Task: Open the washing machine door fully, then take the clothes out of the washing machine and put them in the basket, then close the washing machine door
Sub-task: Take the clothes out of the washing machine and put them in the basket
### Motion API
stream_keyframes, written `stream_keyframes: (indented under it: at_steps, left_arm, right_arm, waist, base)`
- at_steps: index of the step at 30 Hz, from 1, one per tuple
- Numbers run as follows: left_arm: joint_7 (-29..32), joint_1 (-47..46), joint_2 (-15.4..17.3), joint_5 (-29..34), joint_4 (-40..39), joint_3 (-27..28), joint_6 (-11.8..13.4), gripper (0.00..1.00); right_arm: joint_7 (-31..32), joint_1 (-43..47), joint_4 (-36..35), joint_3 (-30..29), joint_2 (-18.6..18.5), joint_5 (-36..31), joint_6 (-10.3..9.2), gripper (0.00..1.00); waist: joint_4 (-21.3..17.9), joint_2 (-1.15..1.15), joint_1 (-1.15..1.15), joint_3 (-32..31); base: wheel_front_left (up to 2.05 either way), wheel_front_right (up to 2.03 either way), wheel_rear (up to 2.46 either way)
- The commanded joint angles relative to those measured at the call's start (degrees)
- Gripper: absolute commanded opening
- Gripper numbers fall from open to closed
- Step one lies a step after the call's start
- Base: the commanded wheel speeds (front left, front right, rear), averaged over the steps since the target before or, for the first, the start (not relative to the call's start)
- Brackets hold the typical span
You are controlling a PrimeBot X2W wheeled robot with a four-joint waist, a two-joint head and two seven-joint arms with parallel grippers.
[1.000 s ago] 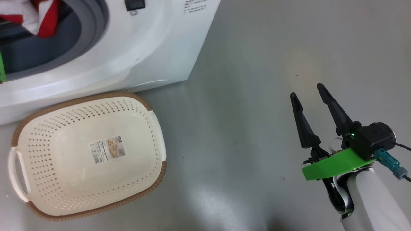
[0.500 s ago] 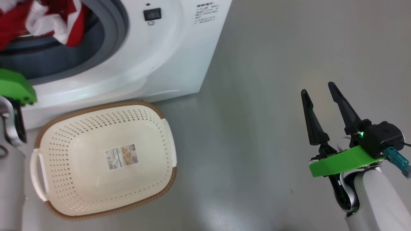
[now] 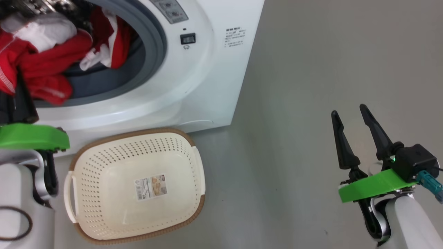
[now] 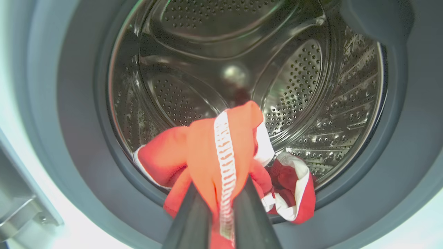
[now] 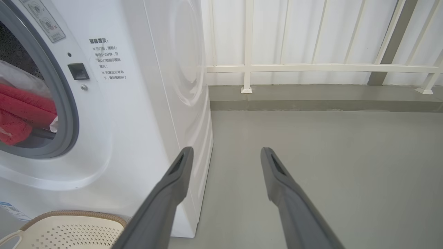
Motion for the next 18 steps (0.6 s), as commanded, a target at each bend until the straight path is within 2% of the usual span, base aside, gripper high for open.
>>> stream_keyframes:
  at_steps: [1, 8, 13, 18]
  left_arm:
    - [-0.7, 1.3, 2.0, -0.4, -2.9, 2.1, 0.1, 0.0]
    - [0.3, 8.0, 0.7, -1.2, -16.2, 2.4, 1.1, 0.0]
    - [2.8, 13.6, -1.0, -1.0, -26.8, 1.6, 2.9, 0.0]
    - [4.9, 17.6, -2.8, -1.5, -31.5, 0.0, 3.3, 0.0]
  right_arm:
    - [-0.4, 1.0, -1.1, 0.7, -0.1, 0.2, 0.37, 1.0]
    - [-0.4, 2.5, -0.6, -0.5, 0.1, -0.2, 0.37, 1.0]
    - [-0.4, 2.8, -0.2, -1.6, 0.5, -0.1, 0.37, 1.0]
    - [-0.4, 3.2, 0.0, -1.7, 0.7, -0.2, 0.37, 1.0]
  waist:
    - [1.3, 0.0, 0.0, -2.4]
    - [1.6, 0.0, 0.0, -5.0]
    - [1.5, 0.0, 0.0, -6.0]
    - [1.9, 0.0, 0.0, -6.4]
  base:
    - [0.0, 0.0, 0.0]
    - [0.0, 0.0, 0.0]
    - [0.0, 0.0, 0.0]
    - [0.0, 0.0, 0.0]
